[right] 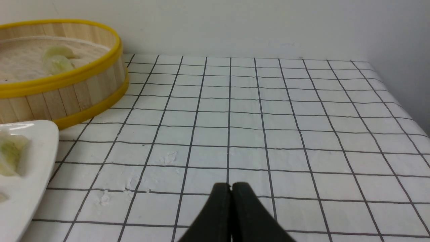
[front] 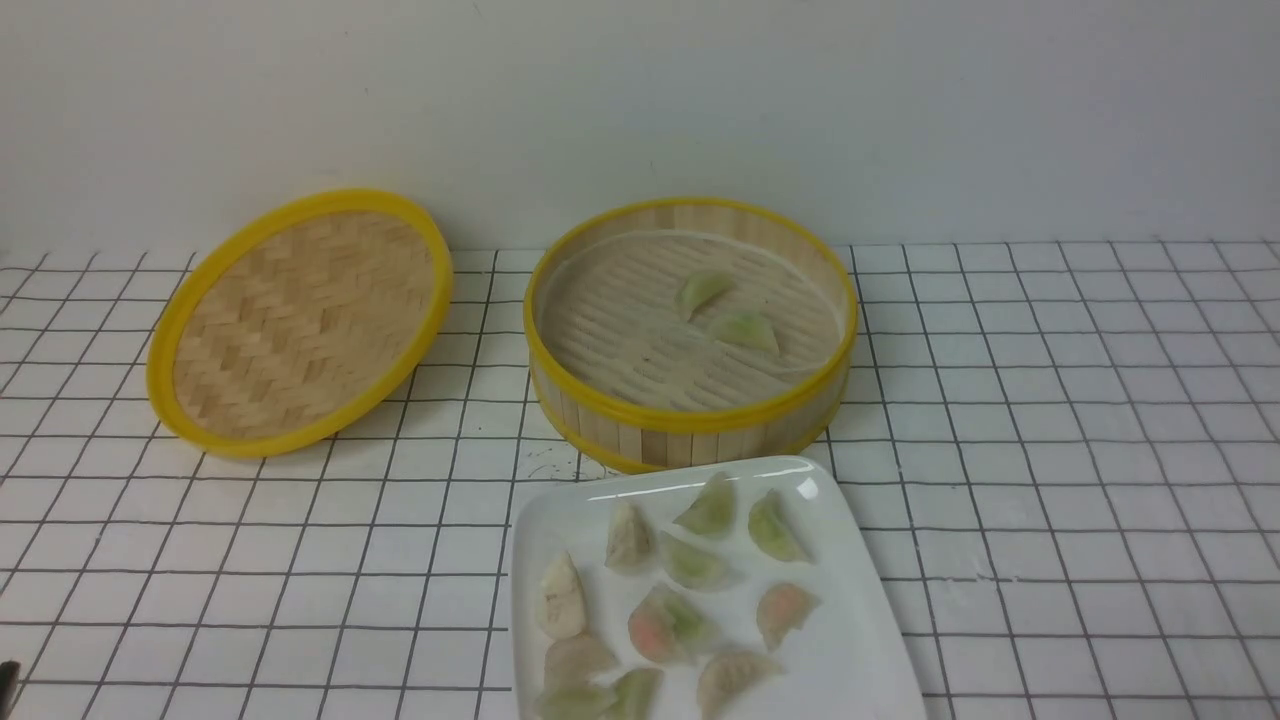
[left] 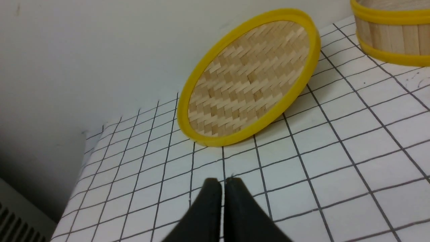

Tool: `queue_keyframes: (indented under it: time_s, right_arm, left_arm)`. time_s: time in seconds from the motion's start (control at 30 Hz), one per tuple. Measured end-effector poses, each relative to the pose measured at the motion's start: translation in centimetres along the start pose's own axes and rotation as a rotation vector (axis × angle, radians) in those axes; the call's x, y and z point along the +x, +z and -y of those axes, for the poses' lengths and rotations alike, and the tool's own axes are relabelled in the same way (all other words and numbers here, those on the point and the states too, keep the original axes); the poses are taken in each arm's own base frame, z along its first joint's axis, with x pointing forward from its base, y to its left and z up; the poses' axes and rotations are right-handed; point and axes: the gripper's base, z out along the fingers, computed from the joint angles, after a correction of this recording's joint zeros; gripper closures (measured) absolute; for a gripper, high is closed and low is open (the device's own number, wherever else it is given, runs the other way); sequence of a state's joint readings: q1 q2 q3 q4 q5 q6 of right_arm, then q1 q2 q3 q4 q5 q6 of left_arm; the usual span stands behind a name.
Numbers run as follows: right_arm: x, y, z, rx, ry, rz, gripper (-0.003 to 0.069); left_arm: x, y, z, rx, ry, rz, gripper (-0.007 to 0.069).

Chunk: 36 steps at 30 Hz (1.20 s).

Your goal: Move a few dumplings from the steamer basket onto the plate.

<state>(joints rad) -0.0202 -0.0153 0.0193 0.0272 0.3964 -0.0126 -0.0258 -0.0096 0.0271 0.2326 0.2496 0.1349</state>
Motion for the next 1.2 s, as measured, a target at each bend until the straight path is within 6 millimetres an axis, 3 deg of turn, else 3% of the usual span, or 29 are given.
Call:
queue_keyframes:
  time_s: [0.2, 0.4, 1.2]
  right_arm:
    - [0.0, 0.0, 0.0, 0.0, 0.0, 0.0, 0.0672]
    - [0.0, 0.0, 0.0, 0.0, 0.0, 0.0, 0.0672]
    - [0.0, 0.0, 0.0, 0.0, 0.0, 0.0, 0.0672]
  left_arm:
    - [1.1, -0.1, 0.4, 0.035, -0.057, -0.121, 0.0631]
    - [1.1, -0.1, 0.8, 0.073, -0.2, -0.127, 0.0631]
    - [1.1, -0.1, 0.8, 0.078, -0.217, -0.125, 0.0631]
